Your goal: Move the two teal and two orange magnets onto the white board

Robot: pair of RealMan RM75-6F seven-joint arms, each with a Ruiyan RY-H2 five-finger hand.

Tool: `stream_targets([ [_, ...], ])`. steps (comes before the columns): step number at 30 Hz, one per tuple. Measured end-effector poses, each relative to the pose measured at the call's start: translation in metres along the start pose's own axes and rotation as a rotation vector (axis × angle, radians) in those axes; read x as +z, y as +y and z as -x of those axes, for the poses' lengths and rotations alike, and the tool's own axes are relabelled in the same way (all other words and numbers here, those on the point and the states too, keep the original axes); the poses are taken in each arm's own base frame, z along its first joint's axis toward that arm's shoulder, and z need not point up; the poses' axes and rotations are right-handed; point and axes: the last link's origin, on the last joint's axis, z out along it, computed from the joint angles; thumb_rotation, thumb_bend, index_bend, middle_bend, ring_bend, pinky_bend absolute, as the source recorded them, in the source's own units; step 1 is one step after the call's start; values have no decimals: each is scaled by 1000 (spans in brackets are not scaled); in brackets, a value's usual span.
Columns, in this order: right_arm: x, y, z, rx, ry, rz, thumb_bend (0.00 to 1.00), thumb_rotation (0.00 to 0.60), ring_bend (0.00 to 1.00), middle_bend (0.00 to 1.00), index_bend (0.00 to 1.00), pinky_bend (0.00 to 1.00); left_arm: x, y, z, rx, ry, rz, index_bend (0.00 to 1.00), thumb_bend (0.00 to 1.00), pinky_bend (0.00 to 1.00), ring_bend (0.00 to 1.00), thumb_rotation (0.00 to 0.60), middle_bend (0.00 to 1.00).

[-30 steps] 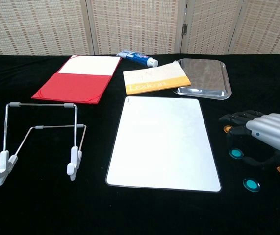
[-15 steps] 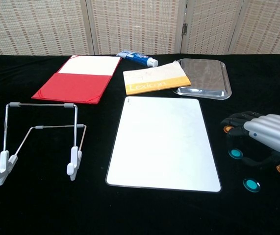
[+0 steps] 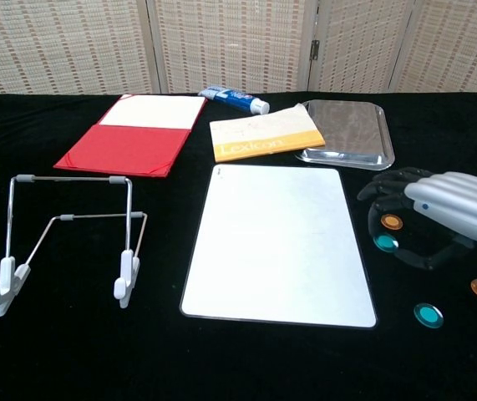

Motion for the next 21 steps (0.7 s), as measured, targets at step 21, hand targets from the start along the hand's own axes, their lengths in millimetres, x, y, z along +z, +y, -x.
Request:
stream_targets([
  [21,82,-103,-9,-126,-92,-247,465,600,0,98,195,0,-8,-7,-2,-4,0,-20,82,222,0,84,600,58],
])
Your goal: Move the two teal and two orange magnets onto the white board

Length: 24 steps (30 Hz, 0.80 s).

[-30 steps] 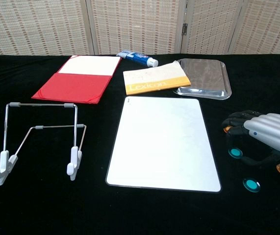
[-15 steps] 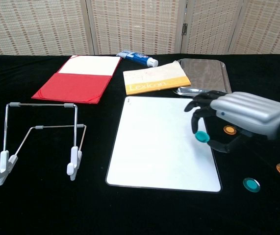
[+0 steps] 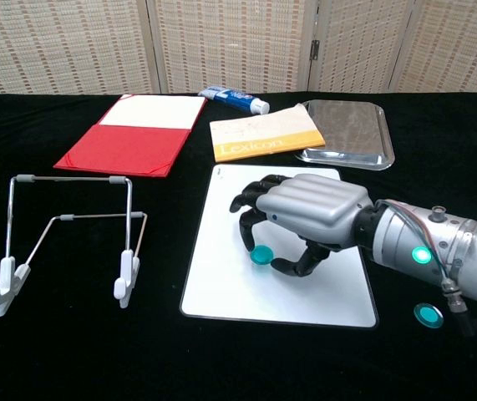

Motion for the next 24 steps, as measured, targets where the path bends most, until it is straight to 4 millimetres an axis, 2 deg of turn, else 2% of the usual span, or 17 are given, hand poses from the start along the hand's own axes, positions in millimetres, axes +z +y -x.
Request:
stream_targets([
  [1,0,-1,0,-3,-2,-1,464,600,0,94,149,0,0,0,0,-1,0,0,82,222,0,83,600,57],
  [4,-4,0,-3,-5,3,3,465,600,0,94,116,0,0,0,0,-1,1,3,81,222,0,82,600,56],
  [7,-16,10,-6,-3,15,28,464,600,0,97,116,0,1,1,0,-1,3,10,80,222,0,81,600,56],
  [10,-34,22,-10,14,39,56,465,600,10,124,178,0,3,4,-1,-3,5,22,80,222,0,81,600,55],
  [13,-59,39,-11,32,66,90,465,600,21,138,251,0,5,7,-2,-2,9,35,80,222,0,81,600,54],
  [17,-105,58,-4,69,80,142,464,600,28,149,317,0,9,14,-4,0,13,55,80,222,0,80,600,52],
  [20,-139,65,6,101,72,163,465,600,29,154,362,0,11,19,-6,3,14,69,80,222,0,79,600,51],
  [24,-170,68,23,121,46,177,465,600,30,155,368,0,13,25,-8,8,12,84,80,222,0,76,600,48],
])
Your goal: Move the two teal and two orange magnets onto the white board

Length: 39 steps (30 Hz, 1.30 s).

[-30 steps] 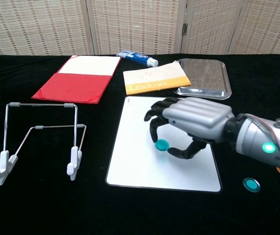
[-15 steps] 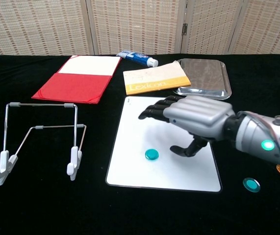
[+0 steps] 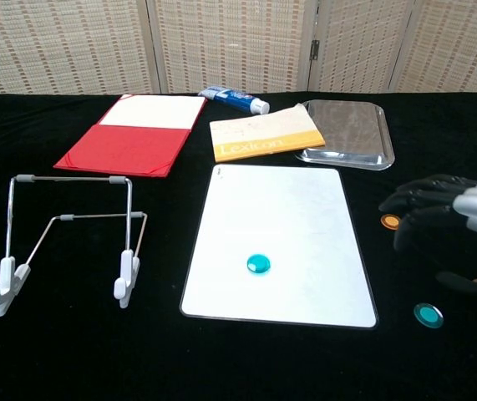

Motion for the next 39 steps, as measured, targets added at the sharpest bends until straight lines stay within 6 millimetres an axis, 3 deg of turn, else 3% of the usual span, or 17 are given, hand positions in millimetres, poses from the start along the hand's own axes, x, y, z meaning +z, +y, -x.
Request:
stream_targets([
  [5,-17,11,16,-34,-20,14,464,600,30,154,368,0,2,5,-2,1,-3,10,76,222,0,71,600,41],
  [14,-16,9,38,-45,-33,-15,464,600,25,148,368,0,-2,1,-3,-3,-6,0,74,221,0,70,600,40],
  [33,-6,5,51,-66,-60,-26,465,600,24,151,369,0,-5,-4,1,-10,-21,-11,70,211,0,66,600,33],
  [39,-3,4,53,-66,-62,-25,465,600,26,171,428,0,-5,-5,1,-9,-23,-13,69,211,0,65,600,31],
])
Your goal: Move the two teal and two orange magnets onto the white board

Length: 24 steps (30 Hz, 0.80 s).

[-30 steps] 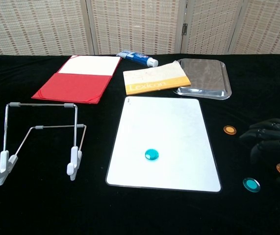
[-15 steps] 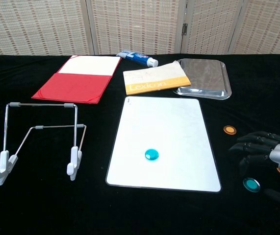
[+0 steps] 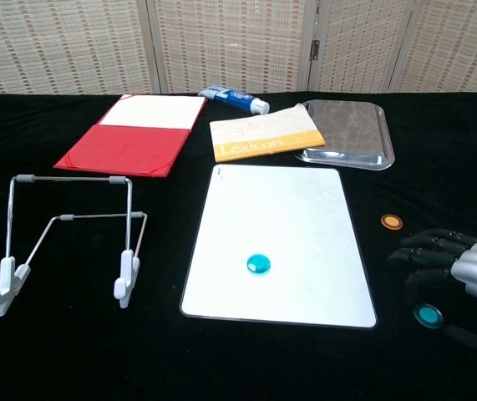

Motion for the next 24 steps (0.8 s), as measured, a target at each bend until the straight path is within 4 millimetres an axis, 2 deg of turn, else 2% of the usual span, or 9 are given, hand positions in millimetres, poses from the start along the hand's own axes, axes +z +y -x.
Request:
stream_targets([
  [7,3,0,-1,1,8,5,465,600,36,210,517,0,-1,-1,0,-2,-1,-3,68,211,0,65,600,30],
  [15,4,-1,-9,11,38,-2,465,600,39,216,523,0,0,-1,0,-1,1,-2,65,211,0,65,600,30],
  [19,11,-5,-23,34,72,-22,465,600,40,226,523,0,0,-1,-1,-1,6,-1,63,211,0,65,600,30],
  [24,36,-19,-50,53,115,-68,465,600,40,233,523,0,1,1,-1,-1,5,4,62,212,0,65,600,30],
])
